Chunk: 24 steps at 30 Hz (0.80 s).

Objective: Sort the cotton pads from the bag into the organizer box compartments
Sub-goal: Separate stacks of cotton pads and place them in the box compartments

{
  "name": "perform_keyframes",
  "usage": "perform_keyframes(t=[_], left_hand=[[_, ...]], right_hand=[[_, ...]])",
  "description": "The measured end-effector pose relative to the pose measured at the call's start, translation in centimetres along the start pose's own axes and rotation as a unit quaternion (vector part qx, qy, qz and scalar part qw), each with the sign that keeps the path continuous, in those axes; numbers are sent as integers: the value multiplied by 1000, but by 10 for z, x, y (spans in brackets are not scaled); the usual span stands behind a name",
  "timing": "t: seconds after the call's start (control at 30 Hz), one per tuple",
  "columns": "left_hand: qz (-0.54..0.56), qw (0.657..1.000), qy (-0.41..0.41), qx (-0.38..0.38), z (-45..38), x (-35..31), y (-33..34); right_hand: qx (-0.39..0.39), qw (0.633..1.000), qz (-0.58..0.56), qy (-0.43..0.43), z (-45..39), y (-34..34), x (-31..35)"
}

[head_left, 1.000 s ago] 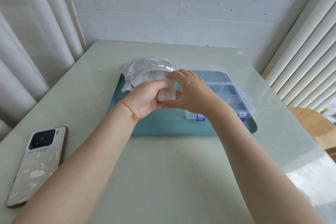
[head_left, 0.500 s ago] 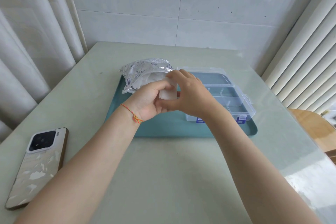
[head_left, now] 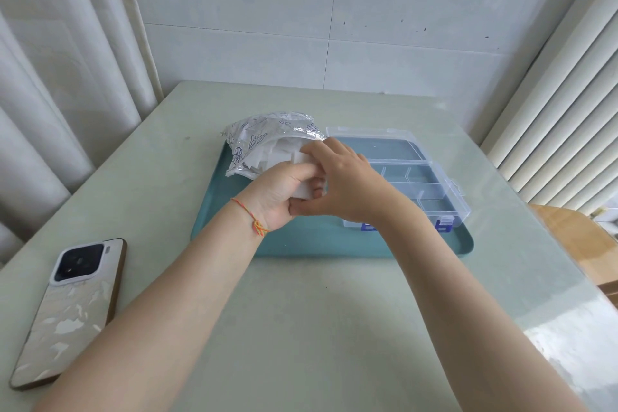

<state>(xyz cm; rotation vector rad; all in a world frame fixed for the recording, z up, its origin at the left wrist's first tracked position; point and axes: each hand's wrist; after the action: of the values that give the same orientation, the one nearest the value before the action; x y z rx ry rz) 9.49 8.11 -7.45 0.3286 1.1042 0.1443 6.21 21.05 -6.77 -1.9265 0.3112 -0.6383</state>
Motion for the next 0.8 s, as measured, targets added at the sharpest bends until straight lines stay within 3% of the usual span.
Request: perform_keyframes(t=[0.13, 0.27, 0.43, 0.53, 0.7, 0.8], left_hand=[[-49, 997, 24, -56, -4, 2, -5], [-137, 990, 40, -10, 2, -2, -8], [-131, 990, 32, 33, 5, -6, 3], [-124, 991, 30, -35, -2, -6, 8], [-113, 977, 101, -150, -17, -8, 22], [-120, 969, 108, -185, -28, -6, 26]], right_hand=[[25, 985, -171, 25, 3, -18, 0], [-16, 953, -291, 80, 5, -32, -8], [-41, 950, -283, 128, 9, -37, -21], [-79, 943, -283, 158, 12, -43, -33], [-182, 893, -360, 198, 17, -43, -41], [-207, 898, -332, 201, 16, -37, -48]])
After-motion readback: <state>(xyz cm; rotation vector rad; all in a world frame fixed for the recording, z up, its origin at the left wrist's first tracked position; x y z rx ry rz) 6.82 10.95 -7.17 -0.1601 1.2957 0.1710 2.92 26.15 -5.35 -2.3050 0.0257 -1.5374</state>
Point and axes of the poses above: each hand's wrist, its own z-axis away from the middle knuckle, its own y-axis out of the palm, x = y × z, and after that the axes turned 14 degrees about -y, right-handed
